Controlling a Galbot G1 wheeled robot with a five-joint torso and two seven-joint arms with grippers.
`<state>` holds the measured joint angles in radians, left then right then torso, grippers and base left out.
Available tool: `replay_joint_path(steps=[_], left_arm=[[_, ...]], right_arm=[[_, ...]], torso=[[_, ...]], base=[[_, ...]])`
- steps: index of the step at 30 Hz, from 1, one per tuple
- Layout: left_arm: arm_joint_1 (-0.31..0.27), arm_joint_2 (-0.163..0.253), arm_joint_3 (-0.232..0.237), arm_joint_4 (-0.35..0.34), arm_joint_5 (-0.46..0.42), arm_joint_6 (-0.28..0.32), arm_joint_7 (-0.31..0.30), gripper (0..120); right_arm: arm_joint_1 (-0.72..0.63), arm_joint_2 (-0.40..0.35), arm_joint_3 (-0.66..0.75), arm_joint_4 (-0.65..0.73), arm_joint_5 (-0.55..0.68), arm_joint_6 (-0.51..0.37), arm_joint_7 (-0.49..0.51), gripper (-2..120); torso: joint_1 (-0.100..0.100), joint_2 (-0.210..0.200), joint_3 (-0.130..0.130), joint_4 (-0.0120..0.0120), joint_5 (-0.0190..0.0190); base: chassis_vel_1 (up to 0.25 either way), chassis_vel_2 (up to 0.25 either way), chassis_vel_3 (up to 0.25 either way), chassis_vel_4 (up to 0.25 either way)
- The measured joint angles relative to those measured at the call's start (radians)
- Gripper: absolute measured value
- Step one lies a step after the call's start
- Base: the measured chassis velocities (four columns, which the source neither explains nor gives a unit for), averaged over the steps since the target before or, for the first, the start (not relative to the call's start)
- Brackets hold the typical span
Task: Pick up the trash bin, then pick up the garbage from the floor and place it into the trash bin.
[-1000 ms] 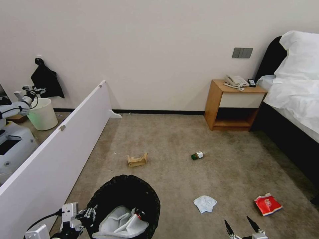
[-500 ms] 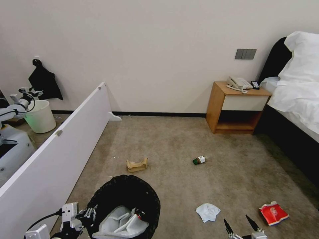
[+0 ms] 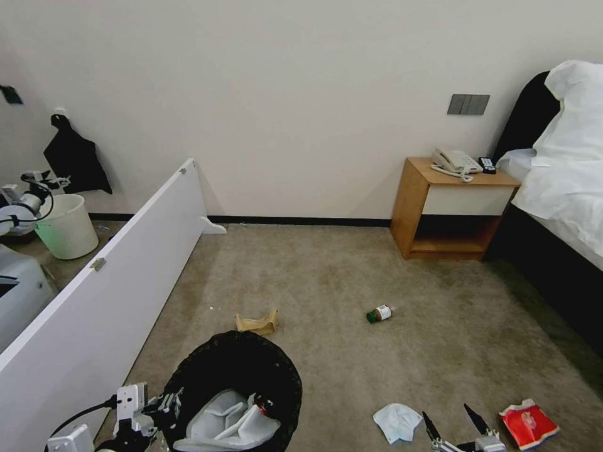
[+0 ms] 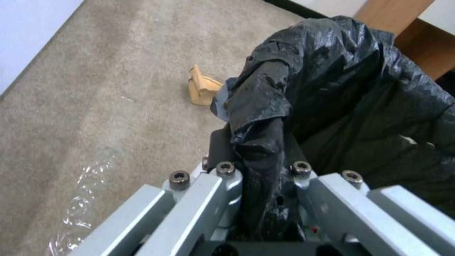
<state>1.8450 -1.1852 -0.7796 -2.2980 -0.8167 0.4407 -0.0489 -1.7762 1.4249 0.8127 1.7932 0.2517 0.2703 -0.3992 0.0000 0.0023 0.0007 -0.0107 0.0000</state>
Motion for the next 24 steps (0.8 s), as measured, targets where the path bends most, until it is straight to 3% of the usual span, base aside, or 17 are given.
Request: replay_joint_path(steps=[8,15,17,20,24], left_arm=[[0.000,-0.001,0.001,0.002,0.008,-0.001,0.006,4],[0.009,-0.005,-0.006,0.003,0.017,-0.006,0.012,4],[0.009,-0.008,-0.007,0.002,0.018,-0.006,0.014,4],[0.010,-0.012,-0.007,0.003,0.022,-0.008,0.015,4],[0.011,-0.015,-0.009,0.003,0.024,-0.009,0.017,4]], right_arm=[[0.000,-0.015,-0.027,0.003,-0.022,-0.005,0.001,100],[0.004,-0.049,-0.095,0.004,-0.013,-0.179,0.059,100],[0.014,-0.061,-0.138,0.003,-0.056,-0.261,0.184,100],[0.031,-0.067,-0.165,-0.010,-0.056,-0.329,0.230,100],[0.061,-0.067,-0.182,-0.053,-0.055,-0.354,0.238,100]], torso=[[0.000,0.000,0.000,-0.0001,0.0000],[0.000,0.000,0.000,-0.0001,0.0002],[0.000,0.000,0.000,0.0000,0.0000],[0.000,0.000,0.000,-0.0001,0.0000],[0.000,0.000,0.000,0.0001,0.0002]], base=[[-0.005,0.008,0.008,-0.006],[0.000,0.000,0.000,0.000],[0.000,0.000,0.000,0.000],[0.000,0.000,0.000,0.000],[0.000,0.000,0.000,0.000]])
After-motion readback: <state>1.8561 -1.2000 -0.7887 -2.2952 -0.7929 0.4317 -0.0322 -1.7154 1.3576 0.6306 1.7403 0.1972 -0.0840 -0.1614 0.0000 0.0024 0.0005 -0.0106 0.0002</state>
